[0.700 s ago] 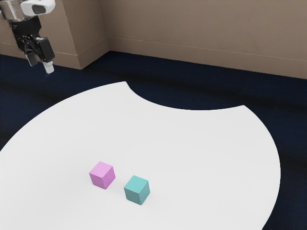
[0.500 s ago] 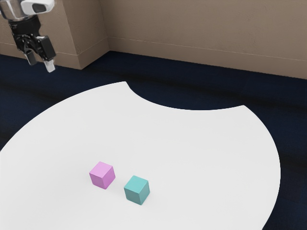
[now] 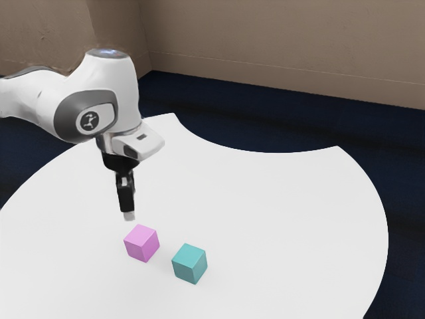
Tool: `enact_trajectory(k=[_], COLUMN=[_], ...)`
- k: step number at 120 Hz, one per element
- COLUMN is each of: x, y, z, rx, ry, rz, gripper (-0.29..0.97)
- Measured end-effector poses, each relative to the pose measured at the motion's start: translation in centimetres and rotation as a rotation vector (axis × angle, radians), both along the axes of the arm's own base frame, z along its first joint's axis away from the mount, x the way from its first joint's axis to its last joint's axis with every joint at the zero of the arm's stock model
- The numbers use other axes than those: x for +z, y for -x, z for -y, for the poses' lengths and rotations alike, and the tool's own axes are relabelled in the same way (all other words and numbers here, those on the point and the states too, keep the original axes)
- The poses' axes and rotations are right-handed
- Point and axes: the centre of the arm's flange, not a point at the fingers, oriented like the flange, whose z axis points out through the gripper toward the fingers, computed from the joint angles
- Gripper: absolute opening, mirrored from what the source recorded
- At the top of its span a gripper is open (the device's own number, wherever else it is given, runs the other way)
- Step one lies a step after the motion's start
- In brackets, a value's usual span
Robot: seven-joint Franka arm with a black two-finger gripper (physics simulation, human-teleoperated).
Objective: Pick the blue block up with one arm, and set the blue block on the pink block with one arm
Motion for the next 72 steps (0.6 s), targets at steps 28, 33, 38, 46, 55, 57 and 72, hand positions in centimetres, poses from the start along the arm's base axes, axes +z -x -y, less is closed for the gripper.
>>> enact_trajectory(k=[28,33,38,46,55,57,72], x=[-7.1,-7.1,-7.0,-6.9,-7.0,-7.3,-10.7], y=[-0.3,-0.3,-0.4,-0.6,-0.8,-0.9,-1.5], z=[3.9,4.6,5.1,5.4,5.7,5.8,6.5], rx=[-0.313,-0.359,-0.399,-0.45,-0.491,-0.501,-0.563], ry=[0.069,0.077,0.084,0.094,0.115,0.121,0.163], rz=[-0.005,0.011,0.025,0.044,0.055,0.052,0.014], gripper=[0.68,0.68,0.68,0.68,0.68,0.68,0.68])
